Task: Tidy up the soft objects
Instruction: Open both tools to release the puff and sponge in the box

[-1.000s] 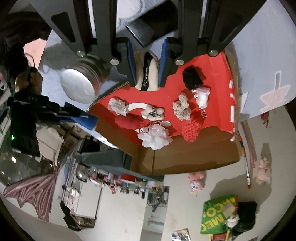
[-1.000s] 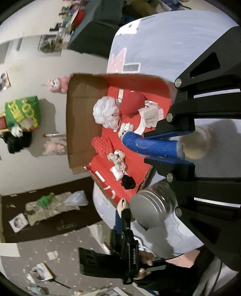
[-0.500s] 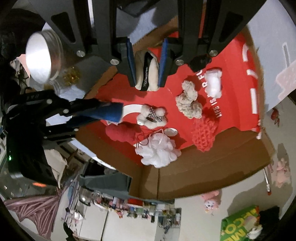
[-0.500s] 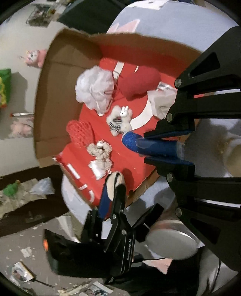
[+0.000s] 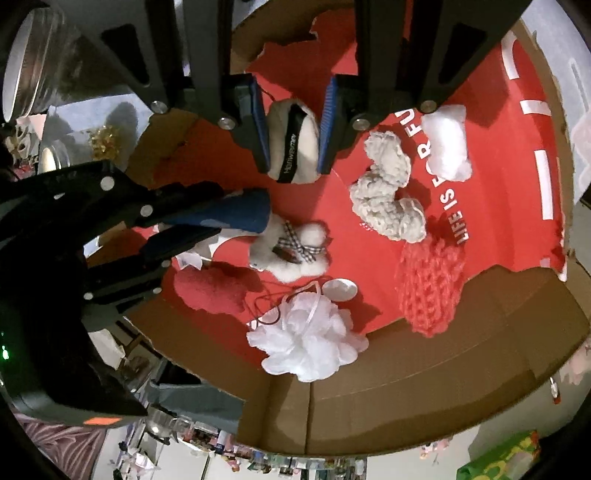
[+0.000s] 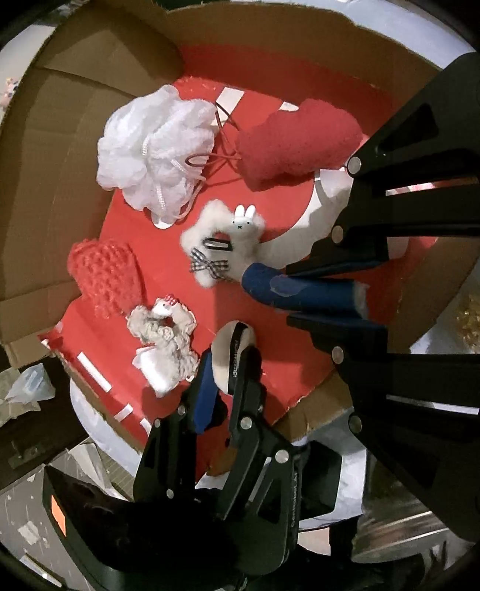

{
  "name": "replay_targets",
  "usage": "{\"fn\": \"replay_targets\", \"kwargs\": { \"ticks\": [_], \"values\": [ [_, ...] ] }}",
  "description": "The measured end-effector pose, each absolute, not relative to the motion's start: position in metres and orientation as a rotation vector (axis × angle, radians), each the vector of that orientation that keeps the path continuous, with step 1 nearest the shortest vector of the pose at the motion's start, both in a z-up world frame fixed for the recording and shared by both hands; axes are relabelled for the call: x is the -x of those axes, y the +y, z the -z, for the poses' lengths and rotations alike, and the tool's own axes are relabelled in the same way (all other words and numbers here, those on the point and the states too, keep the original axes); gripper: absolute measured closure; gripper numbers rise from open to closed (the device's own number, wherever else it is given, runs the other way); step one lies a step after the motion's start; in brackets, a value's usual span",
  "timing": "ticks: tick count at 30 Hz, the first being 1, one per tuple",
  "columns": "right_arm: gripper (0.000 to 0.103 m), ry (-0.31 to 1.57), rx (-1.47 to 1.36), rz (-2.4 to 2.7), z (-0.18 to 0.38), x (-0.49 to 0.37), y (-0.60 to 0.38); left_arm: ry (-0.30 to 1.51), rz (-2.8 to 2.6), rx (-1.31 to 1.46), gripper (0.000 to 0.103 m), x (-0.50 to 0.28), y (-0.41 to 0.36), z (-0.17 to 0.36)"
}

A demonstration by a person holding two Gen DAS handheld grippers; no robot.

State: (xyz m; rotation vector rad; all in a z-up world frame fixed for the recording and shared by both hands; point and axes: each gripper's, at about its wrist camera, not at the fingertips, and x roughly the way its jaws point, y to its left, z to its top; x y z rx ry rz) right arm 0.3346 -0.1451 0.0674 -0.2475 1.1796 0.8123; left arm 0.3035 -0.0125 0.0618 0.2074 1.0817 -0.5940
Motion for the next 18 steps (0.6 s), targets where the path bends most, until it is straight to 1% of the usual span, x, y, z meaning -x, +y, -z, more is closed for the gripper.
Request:
{"fn": "replay_targets", "kwargs": {
  "ticks": [5,8,12,18],
  "values": [
    [0.084,1.213,0.244,-0.797,-0.062,-0.34,-0.144,1.099,0.583,-0.214,0.069,-0.306,-0.013,-0.06],
    [0.084,1.229,0.233,-0.785,-0.061,-0.342,-0.146,1.101,0.58,-0.221,0.067,-0.307,-0.013,-0.059],
    [0.083,1.231,0.25,-0.773,-0.062,-0.341,-0.144,1.111,0.566,-0.226,0.063,-0.311,-0.015,-0.056],
    [0.083,1.233,0.28,-0.759,-0.06,-0.341,-0.139,1.112,0.552,-0.225,0.062,-0.315,-0.015,-0.054]
  ]
}}
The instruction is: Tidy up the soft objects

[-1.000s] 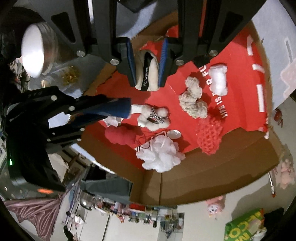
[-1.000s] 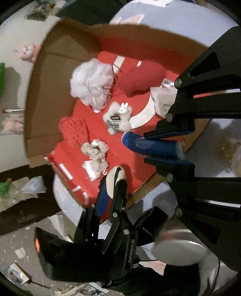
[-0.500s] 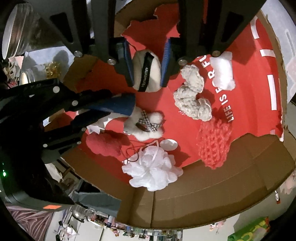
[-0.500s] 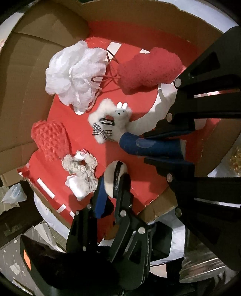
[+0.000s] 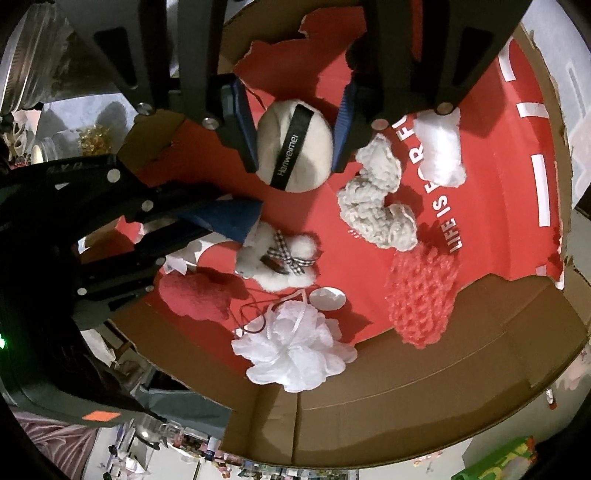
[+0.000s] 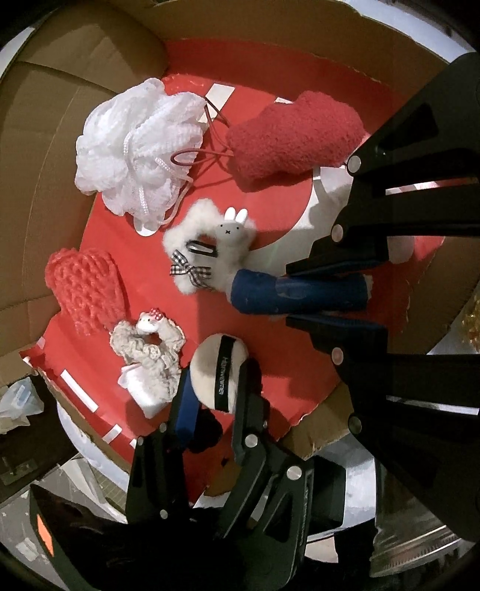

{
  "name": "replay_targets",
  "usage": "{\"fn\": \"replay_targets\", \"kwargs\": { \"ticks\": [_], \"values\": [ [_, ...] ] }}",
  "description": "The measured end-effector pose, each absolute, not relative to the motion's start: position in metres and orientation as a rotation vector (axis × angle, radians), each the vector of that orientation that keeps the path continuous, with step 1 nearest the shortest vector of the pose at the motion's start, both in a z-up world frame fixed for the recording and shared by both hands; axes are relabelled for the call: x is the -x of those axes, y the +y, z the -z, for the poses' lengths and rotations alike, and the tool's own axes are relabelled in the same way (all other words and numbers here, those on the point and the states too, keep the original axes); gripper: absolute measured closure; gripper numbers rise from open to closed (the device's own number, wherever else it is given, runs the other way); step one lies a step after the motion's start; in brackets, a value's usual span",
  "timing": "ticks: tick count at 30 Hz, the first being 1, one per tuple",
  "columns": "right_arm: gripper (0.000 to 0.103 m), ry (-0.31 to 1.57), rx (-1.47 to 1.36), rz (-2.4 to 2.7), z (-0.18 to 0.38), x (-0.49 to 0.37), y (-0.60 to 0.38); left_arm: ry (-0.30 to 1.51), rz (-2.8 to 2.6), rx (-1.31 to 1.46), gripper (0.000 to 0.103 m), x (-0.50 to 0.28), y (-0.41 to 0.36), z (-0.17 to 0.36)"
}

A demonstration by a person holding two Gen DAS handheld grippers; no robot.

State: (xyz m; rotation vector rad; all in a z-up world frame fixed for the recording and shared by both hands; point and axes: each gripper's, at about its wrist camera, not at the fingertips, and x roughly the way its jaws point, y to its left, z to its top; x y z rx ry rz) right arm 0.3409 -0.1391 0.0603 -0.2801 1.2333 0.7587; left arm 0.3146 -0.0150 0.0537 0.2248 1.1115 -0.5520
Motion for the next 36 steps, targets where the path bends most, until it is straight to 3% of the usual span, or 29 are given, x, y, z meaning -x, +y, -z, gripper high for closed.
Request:
{"fn": "replay_targets", "kwargs": {
  "ticks": [2,8,9,10,12,21,36],
  "values": [
    [0.083,1.23,0.288,-0.756,-0.06,-0.339,-0.137,1.108,0.546,-0.218,0.061,-0.313,-0.013,-0.056],
    [0.076,1.208,0.276,-0.706,-0.069,-0.339,-0.138,1.055,0.508,-0.164,0.039,-0.304,-0.002,-0.073],
    [0.069,1.203,0.267,-0.701,-0.07,-0.34,-0.14,1.045,0.501,-0.147,0.032,-0.302,0.001,-0.077],
    [0.046,1.2,0.258,-0.695,-0.072,-0.339,-0.141,1.038,0.493,-0.141,0.027,-0.3,0.001,-0.08],
    [0.026,1.163,0.235,-0.671,-0.078,-0.337,-0.145,1.016,0.472,-0.126,0.026,-0.294,0.004,-0.086],
    [0.026,1.108,0.105,-0.498,-0.105,-0.317,-0.177,0.976,0.363,-0.023,0.004,-0.268,0.011,-0.101],
    [0.026,1.062,0.018,-0.282,-0.1,-0.287,-0.194,0.982,0.167,0.032,0.003,-0.258,0.022,-0.09]
  ]
}}
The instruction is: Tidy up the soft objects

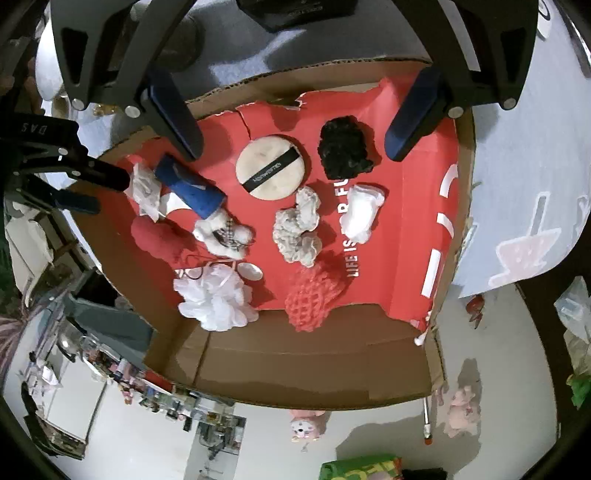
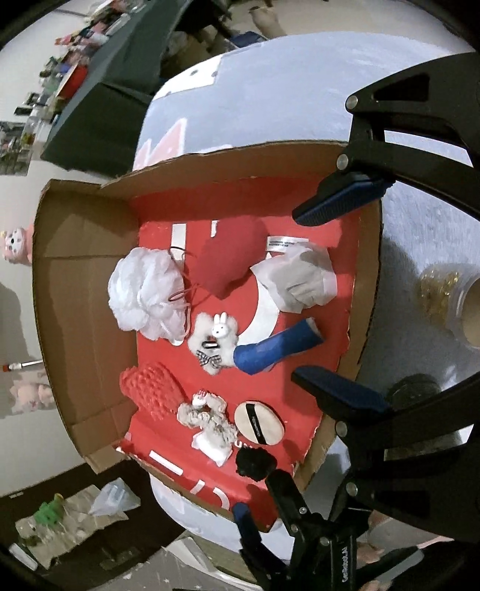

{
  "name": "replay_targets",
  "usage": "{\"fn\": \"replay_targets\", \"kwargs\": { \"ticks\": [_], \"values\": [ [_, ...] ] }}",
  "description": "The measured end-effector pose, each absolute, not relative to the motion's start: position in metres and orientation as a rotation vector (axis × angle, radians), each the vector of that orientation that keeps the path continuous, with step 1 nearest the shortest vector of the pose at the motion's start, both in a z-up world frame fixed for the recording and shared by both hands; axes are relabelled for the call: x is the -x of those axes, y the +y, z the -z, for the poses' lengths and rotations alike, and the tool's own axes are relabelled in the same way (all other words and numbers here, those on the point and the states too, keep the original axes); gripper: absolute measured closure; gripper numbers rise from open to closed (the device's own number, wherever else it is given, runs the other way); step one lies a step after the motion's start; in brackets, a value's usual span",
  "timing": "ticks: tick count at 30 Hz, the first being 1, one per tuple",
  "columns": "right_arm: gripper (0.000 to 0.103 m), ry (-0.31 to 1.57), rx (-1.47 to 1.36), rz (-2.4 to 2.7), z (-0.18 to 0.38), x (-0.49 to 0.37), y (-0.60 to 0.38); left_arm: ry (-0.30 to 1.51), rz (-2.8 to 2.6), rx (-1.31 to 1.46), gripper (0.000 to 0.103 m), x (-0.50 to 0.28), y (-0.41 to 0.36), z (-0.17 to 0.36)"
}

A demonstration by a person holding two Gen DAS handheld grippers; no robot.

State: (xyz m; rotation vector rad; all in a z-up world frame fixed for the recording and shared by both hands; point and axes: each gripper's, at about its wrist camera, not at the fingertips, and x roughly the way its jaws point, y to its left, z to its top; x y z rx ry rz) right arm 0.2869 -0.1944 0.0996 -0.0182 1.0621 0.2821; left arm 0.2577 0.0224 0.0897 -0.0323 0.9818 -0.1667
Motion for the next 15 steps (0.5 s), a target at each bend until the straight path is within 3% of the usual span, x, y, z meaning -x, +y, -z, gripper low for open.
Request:
{"fn": "replay_targets", "kwargs": {
  "ticks": [15],
  "values": [
    [0.026,1.06,0.024,-0.239,-0.085,-0.29,-0.191,0.999,0.091,0.062,0.003,-0.265,0.03,-0.077]
  ]
}}
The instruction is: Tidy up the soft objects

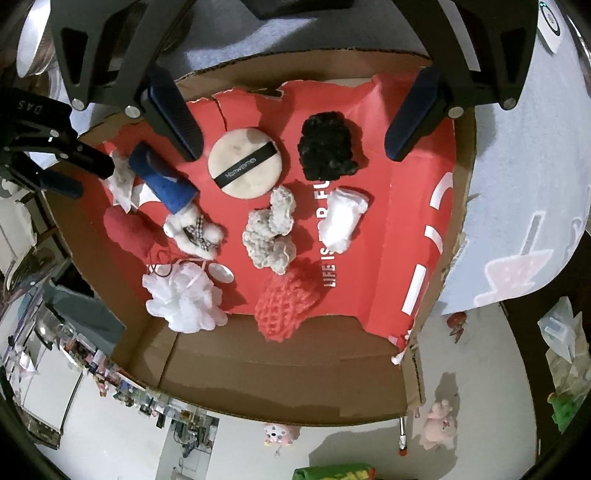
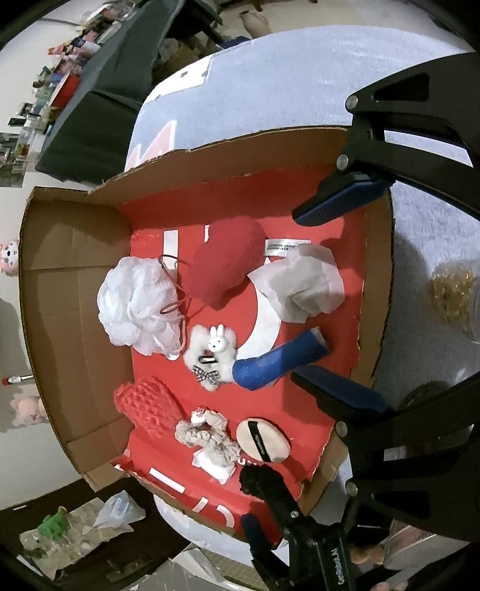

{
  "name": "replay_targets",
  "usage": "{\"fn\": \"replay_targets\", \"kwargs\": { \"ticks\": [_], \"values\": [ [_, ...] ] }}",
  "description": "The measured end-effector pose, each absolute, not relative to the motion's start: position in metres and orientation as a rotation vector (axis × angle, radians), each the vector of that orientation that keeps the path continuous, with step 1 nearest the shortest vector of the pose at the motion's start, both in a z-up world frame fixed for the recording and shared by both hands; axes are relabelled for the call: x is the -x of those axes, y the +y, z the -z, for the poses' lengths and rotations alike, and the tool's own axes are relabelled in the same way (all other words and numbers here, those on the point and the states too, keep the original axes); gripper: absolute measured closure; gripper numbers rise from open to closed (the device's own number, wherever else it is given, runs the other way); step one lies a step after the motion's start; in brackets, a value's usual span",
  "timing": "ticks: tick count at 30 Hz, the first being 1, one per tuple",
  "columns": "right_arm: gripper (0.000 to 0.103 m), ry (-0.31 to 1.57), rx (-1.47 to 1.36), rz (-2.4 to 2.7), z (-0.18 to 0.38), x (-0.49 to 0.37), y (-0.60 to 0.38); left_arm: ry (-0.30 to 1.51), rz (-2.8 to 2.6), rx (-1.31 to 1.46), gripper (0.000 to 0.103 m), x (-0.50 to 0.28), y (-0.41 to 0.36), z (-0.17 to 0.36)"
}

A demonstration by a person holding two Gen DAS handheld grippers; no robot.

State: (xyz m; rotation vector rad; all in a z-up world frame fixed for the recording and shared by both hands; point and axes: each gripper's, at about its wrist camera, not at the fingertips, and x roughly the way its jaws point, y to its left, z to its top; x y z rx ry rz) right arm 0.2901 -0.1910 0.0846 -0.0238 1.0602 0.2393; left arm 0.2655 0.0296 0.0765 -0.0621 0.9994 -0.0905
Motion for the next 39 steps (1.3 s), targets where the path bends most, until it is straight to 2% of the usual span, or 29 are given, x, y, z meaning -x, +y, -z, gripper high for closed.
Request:
{"fn": "replay_targets", "kwargs": {
  "ticks": [39],
  "values": [
    [0.026,1.054,0.027,-0.233,-0.0833,-0.289,-0.1902,1.003,0.065,0.02,0.003,-0.2668,0.027,-0.0733]
  ]
}}
